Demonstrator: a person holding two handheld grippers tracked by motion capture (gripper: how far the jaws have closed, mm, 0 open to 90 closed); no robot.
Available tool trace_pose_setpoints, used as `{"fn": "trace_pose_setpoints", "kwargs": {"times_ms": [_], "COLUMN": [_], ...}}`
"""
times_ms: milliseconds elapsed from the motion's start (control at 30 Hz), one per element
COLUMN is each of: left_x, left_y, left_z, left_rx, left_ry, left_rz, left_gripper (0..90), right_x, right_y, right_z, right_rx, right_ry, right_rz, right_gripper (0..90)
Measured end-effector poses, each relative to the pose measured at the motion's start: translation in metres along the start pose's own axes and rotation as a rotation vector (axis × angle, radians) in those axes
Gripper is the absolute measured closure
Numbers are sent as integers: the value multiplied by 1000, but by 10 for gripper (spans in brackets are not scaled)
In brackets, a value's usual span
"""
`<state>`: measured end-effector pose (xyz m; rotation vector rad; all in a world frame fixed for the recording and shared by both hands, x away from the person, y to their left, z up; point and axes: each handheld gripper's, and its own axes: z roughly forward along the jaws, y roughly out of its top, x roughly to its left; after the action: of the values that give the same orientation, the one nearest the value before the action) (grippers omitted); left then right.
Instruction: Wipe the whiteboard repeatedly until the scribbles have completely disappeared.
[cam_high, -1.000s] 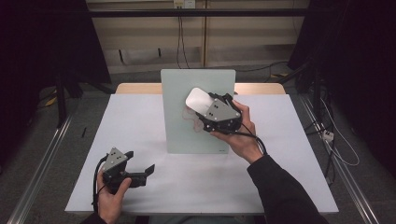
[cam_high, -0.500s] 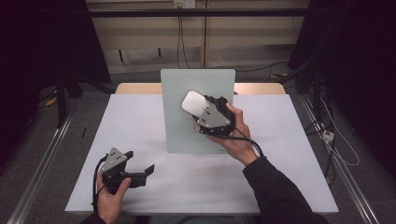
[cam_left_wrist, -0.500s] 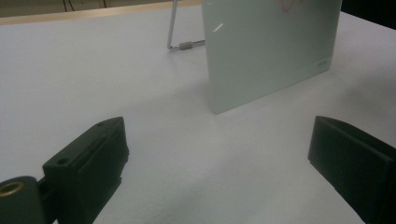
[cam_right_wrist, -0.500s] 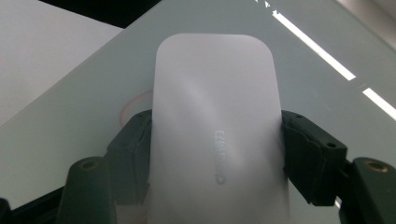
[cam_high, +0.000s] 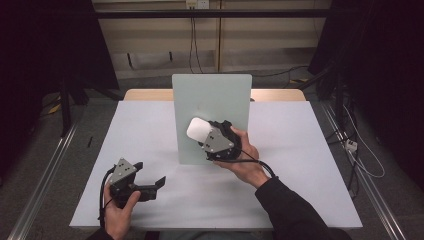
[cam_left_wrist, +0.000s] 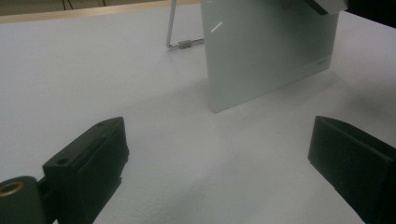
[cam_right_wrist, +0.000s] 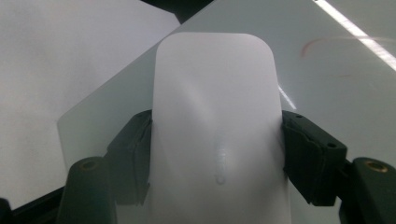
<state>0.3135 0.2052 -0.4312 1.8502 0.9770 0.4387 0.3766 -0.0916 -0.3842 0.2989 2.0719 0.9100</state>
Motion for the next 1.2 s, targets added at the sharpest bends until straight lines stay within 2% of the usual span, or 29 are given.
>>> {"fn": "trace_pose_setpoints", "kwargs": {"times_ms": [200,333,500,700,967,1067,1200], "left_x": [0,-2,0,-1,0,0,0], "left_y": [0,1,0,0,0,0,0], "left_z": [0,0,0,-1,-2,-2,-1], "left_rx": [5,-1,-1,-3,-1,-3,-3], "left_ry": [2,1,0,1,6,2,3], "left_rz": [1,7,0,0,1,1,0], "left_gripper": [47,47,47,48,47,47,47], "right_x": [0,-3,-15,-35,-57,-53,-41], "right_y": [2,6,15,20,27,26,22], "right_z": [2,3,1,-5,-12,-10,-7], "right_rx": [4,-1,-10,-37,-49,-44,-34], "right_ry": [24,14,-19,-78,-143,-150,-120], "right_rz": [2,3,2,37,50,40,28], "right_gripper": [314,314,314,314,314,314,314]}}
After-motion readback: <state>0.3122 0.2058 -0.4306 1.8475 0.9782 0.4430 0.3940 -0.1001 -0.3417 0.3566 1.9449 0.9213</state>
